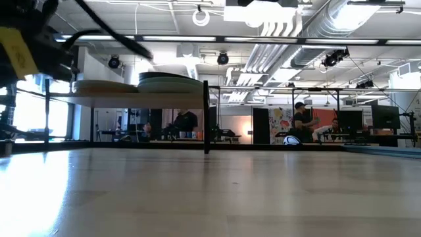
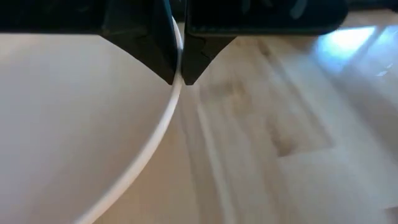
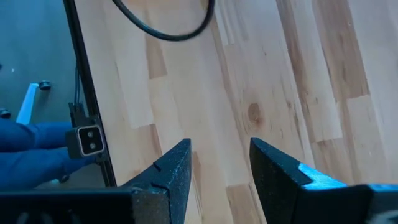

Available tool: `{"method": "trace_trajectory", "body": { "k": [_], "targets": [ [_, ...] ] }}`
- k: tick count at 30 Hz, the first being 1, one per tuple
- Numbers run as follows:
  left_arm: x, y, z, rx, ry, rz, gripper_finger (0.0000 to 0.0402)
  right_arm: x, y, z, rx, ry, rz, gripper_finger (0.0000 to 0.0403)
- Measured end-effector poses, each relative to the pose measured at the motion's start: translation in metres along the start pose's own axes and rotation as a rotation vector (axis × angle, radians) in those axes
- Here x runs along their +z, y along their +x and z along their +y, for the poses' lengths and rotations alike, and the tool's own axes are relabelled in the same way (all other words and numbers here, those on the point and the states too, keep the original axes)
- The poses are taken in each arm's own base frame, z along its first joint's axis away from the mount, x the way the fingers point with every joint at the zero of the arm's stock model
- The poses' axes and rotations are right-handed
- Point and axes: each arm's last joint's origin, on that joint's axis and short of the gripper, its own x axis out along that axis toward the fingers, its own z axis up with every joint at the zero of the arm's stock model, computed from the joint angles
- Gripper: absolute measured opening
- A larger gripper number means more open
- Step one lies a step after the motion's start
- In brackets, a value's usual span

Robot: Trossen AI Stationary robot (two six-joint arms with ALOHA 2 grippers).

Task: Place and stack plates onto a shelf
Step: Stack the light red plate on top of the light brown plate on the shelf

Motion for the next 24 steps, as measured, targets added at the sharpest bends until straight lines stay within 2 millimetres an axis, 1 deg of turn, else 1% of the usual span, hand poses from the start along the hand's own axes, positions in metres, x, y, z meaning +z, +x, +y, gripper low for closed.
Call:
{"method": "trace_trajectory", "body": {
  "k": [6,9,13,19,24],
  "targets": [
    [-0.027,-0.032,0.008,-0.018,-0.078,-0.116,0.0001,0.001,0.000,-0.001,-0.025,0.032,-0.020,0.0142],
    [-0.044,-0.049,0.015,-0.032,-0.147,-0.185,0.0001,0.001,0.000,-0.001,-0.028,0.038,-0.023,0.0142],
    [-0.072,-0.069,0.027,-0.019,-0.259,-0.280,0.0001,0.001,0.000,-0.001,-0.031,0.057,-0.029,0.0142],
    [-0.119,-0.088,0.054,-0.006,-0.505,-0.372,0.0001,0.002,0.000,-0.001,-0.066,0.058,-0.059,0.0142],
    [-0.151,-0.099,0.074,-0.079,-0.700,-0.477,0.0001,0.005,0.000,-0.005,-0.113,0.065,-0.093,0.0142]
  ]
}}
